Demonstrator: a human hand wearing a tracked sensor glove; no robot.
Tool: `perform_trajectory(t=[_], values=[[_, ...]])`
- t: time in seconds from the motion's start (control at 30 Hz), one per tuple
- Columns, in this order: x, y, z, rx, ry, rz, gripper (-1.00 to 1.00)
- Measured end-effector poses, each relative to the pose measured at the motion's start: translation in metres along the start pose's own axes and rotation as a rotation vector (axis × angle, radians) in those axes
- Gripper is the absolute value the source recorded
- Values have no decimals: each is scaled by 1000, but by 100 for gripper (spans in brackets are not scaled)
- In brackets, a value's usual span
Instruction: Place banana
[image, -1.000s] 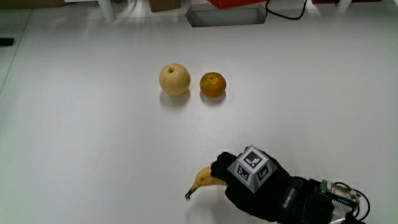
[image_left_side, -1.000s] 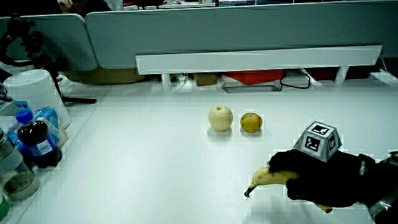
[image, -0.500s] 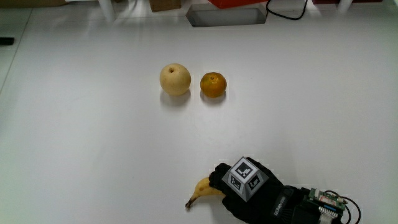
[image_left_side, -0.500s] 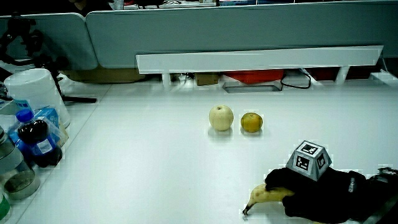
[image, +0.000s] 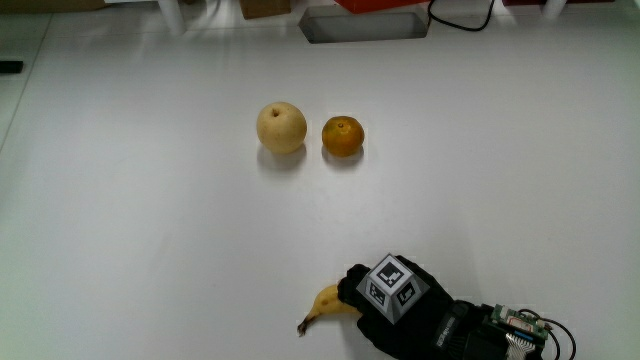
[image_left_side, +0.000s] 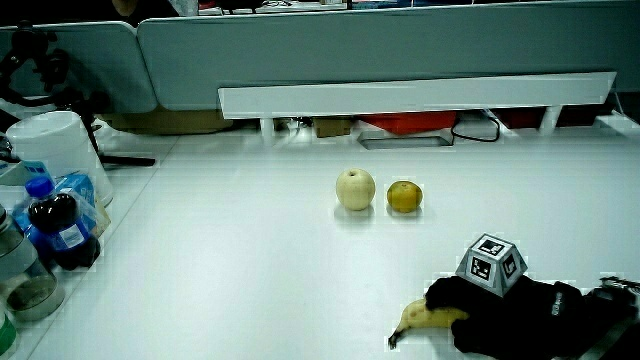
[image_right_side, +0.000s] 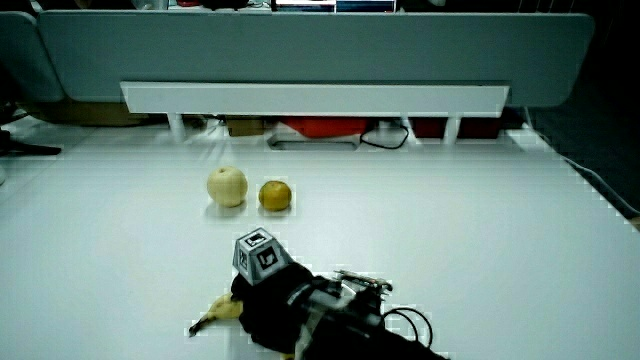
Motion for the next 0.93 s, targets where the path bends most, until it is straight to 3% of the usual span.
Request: perform_trajectory(t=[0.2, 0.4, 0.5, 0.57, 0.6, 0.67, 0.73, 0.93], values=[[-2, -2, 1, 12, -8, -2, 0], [-2, -2, -1, 15, -11, -15, -29], [0, -2, -4, -9, -27, -25, -43], [8, 2, -15, -60, 14, -16, -52], [13, 2, -20, -89, 5, 5, -57], [17, -3, -7, -104, 71, 4, -67], [17, -6, -4, -69, 49, 4, -76], [25, -13, 3, -12, 55, -21, -100]])
